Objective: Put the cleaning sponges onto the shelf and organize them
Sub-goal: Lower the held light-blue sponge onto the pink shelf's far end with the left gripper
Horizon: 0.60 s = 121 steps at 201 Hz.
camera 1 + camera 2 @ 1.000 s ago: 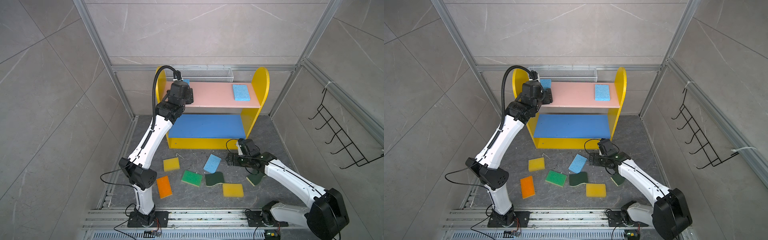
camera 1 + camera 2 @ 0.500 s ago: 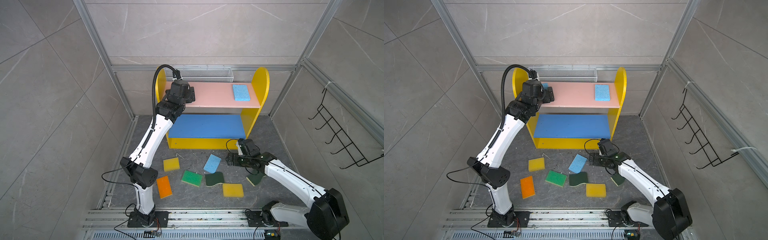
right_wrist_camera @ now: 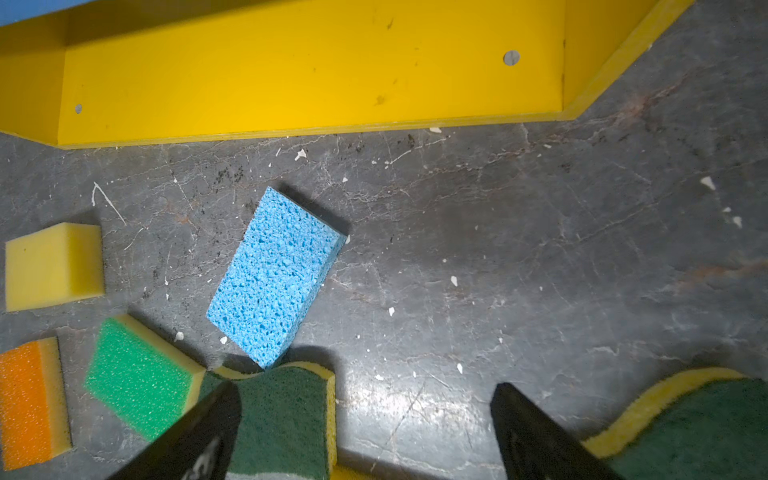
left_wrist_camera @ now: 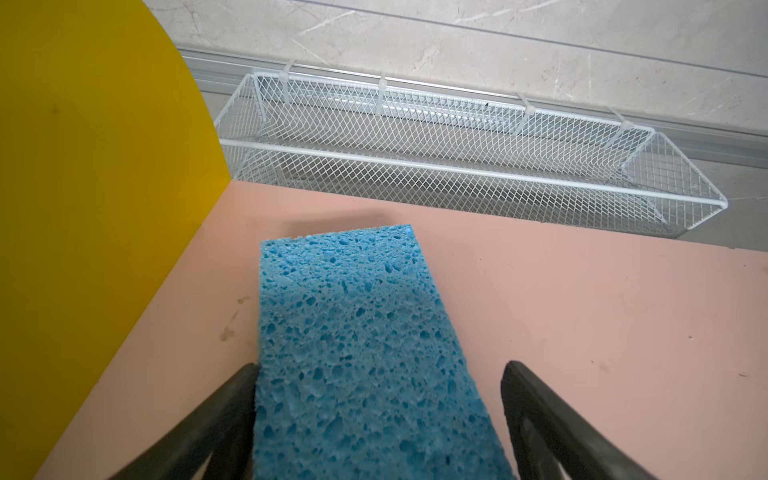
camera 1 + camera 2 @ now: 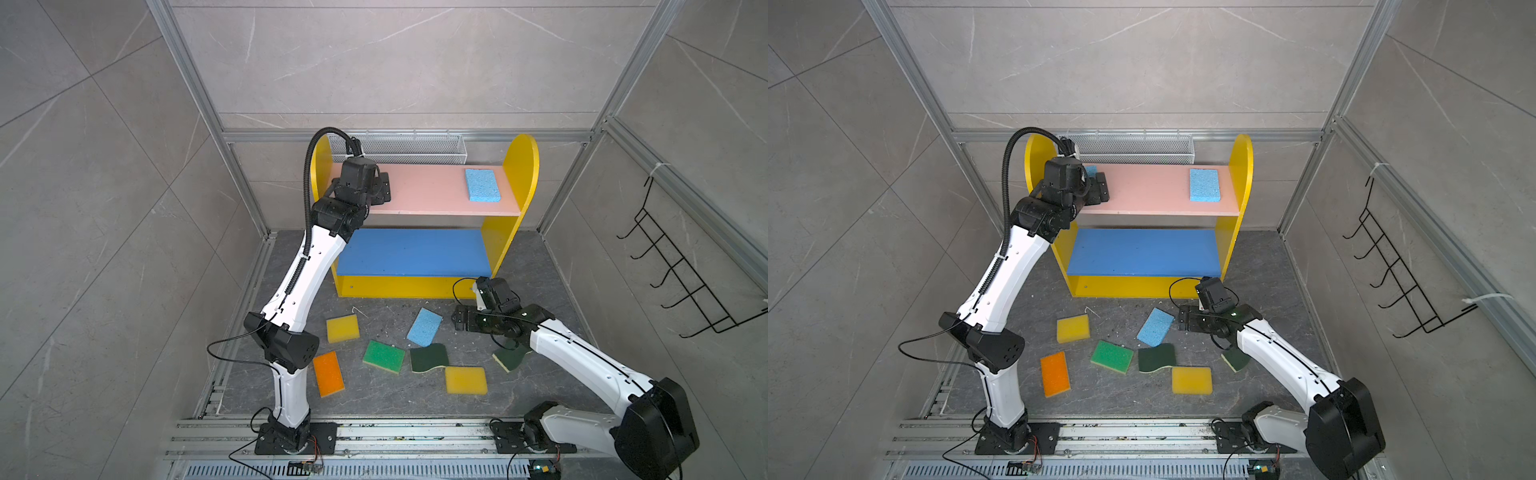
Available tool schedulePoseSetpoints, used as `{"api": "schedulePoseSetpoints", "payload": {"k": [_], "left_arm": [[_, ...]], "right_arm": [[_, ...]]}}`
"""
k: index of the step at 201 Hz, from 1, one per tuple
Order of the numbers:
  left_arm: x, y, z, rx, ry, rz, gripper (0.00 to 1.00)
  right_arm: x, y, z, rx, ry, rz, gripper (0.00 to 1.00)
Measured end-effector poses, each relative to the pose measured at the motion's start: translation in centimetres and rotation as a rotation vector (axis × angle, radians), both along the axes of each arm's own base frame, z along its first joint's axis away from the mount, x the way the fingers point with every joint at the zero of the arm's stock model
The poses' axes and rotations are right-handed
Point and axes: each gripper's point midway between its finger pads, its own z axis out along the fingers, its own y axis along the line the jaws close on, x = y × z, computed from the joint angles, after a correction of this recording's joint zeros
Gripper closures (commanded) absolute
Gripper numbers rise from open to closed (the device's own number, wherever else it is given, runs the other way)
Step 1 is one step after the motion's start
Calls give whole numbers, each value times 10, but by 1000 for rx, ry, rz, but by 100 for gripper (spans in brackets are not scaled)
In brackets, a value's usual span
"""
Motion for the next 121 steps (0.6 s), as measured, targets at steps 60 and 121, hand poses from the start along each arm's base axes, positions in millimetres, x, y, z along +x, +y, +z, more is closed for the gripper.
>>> {"api": "schedulePoseSetpoints", "payload": {"k": [60, 121], "left_arm": [[1, -4, -4, 54, 21, -36, 9], [-2, -2, -6, 81, 41, -36, 7]], "right_arm": [[-1, 1, 0, 5, 3, 4, 4], [-2, 0, -1, 6, 3, 4, 4]]}}
